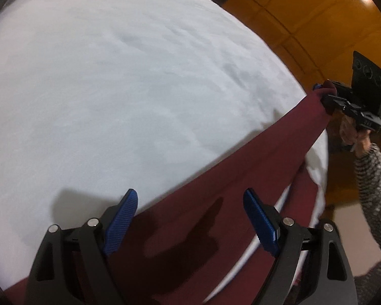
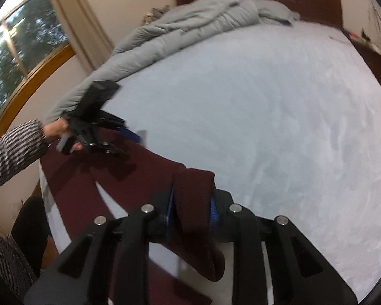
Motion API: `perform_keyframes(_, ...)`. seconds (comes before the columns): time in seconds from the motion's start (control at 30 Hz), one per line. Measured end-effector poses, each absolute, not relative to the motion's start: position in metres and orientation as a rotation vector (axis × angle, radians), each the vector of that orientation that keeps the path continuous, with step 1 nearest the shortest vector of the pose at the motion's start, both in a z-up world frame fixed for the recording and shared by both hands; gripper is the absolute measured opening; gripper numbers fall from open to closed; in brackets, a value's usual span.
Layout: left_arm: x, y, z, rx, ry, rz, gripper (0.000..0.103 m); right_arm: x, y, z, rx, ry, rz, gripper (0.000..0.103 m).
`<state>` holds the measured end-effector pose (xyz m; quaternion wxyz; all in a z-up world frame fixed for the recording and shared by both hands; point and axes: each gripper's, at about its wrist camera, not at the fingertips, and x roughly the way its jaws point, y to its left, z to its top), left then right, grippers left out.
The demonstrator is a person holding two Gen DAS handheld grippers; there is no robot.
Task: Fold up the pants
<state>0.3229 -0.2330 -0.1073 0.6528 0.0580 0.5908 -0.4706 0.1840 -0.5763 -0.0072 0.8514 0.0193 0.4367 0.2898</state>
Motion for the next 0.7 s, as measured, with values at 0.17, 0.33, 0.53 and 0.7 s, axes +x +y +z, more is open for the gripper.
perform_keyframes(0.17,0.315,-0.247,-0.120,0.180,1.444,-1.163,0.085,0.180,-0.575,0.004,0.045,0.889,0.623,0.022)
perform_keyframes(0.33,0.304,-0.247,-0.128,0.300,1.401,-1.114,0.045,0.180,-0.581,0.004,0.097,0.860,0.613,0.022)
perform_keyframes(0.53,0.288,-0.243,-0.117,0.393,1.282,-1.056,0.009,0.178,-0.578,0.000,0.104,0.856,0.594,0.022)
perform_keyframes(0.7,0.258,-0.234,-0.080,0.408,1.126,-0.955,0.008,0.163,-0.586,0.000,0.155,0.825,0.577,0.022)
